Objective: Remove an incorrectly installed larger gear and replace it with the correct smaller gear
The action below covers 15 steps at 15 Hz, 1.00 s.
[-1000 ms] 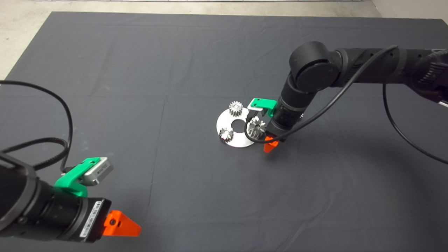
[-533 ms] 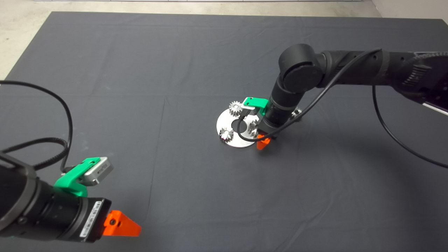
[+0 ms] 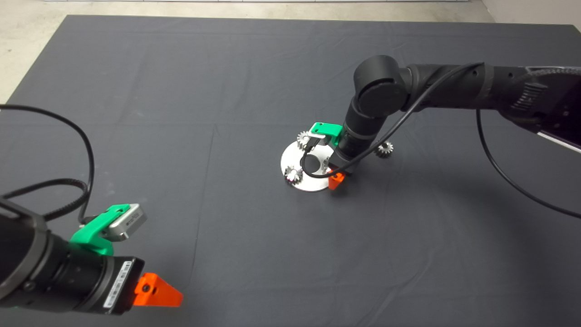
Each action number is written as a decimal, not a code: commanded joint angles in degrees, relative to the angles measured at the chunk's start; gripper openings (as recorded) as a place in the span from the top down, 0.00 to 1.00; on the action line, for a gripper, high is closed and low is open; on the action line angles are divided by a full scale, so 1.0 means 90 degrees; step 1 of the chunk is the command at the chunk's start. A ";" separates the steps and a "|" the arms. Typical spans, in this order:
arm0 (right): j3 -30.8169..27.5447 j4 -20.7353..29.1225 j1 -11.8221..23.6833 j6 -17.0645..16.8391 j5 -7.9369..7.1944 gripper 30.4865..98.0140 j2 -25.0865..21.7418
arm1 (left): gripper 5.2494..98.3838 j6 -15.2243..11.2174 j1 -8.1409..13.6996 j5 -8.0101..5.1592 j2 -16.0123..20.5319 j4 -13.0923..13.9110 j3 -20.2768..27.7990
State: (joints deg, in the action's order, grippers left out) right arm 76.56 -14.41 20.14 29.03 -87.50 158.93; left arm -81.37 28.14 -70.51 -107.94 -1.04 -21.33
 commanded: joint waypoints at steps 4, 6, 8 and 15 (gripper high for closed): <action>0.0114 -0.0420 0.0058 -0.0022 -0.0833 0.04 0.0179 | 0.01 0.0018 0.0070 -0.0007 0.0014 0.0135 0.0107; 0.0124 -0.0430 0.0048 -0.0022 -0.0833 0.09 0.0179 | 0.01 0.0018 0.0068 -0.0007 0.0014 0.0135 0.0107; 0.0205 -0.0430 0.0048 -0.0022 -0.0833 0.12 0.0189 | 0.01 0.0018 0.0068 -0.0007 0.0014 0.0135 0.0107; 0.0368 -0.0479 -0.0018 -0.0022 -0.0833 0.20 0.0325 | 0.01 0.0018 0.0068 -0.0007 0.0014 0.0135 0.0107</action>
State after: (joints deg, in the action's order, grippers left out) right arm 78.66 -16.31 19.46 28.99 -87.50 160.23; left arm -81.37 28.14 -70.51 -107.94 -1.04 -21.33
